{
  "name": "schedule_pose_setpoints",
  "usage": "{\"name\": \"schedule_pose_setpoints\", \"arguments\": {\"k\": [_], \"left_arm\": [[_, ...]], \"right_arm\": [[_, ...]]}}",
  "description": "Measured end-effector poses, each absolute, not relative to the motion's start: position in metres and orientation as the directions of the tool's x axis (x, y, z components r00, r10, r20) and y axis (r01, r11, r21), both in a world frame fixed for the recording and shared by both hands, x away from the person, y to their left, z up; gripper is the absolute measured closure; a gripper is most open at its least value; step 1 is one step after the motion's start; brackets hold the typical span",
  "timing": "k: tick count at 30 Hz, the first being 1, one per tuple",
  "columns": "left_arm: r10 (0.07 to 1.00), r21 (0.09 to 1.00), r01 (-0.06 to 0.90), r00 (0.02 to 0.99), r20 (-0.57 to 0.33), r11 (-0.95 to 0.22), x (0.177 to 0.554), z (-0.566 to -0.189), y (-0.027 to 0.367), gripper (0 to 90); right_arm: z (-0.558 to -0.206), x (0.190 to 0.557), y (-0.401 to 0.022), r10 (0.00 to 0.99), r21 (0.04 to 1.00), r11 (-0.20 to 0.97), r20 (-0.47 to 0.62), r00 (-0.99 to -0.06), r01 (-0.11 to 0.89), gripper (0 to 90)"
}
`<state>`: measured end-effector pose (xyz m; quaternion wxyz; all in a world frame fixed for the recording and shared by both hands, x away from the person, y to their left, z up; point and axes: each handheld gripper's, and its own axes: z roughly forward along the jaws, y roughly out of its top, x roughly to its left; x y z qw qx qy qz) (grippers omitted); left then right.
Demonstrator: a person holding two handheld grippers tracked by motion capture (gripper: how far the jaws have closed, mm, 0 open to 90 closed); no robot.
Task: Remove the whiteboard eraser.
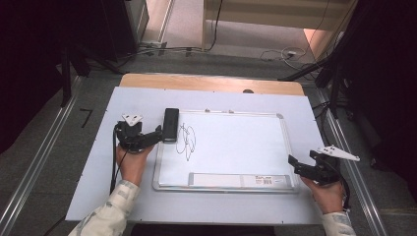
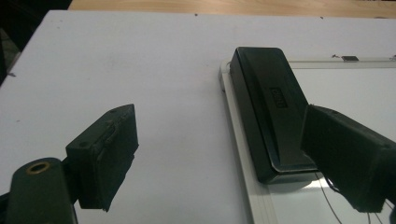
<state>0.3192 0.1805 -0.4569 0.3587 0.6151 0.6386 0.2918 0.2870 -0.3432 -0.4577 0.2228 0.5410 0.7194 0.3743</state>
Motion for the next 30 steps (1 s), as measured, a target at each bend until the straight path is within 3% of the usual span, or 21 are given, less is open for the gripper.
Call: {"name": "schedule_pose_setpoints", "arguments": {"k": [9,17,30], "left_arm": [[0.988,0.798,0.595,0.036,-0.148,0.098,0.346,-0.463,0.162,13.3],[0.99,0.788,0.614,0.076,-0.117,0.046,0.37,-0.465,0.139,18.3],[0.994,0.759,0.649,0.047,-0.099,0.045,0.398,-0.479,0.131,24.8]], "right_arm": [[-0.458,0.288,-0.343,0.944,0.777,0.137,0.086,-0.319,0.615,11.9],[-0.458,0.288,-0.343,0.943,0.777,0.137,0.088,-0.321,0.615,11.9],[-0.459,0.289,-0.343,0.942,0.774,0.139,0.09,-0.324,0.618,12.2]]}}
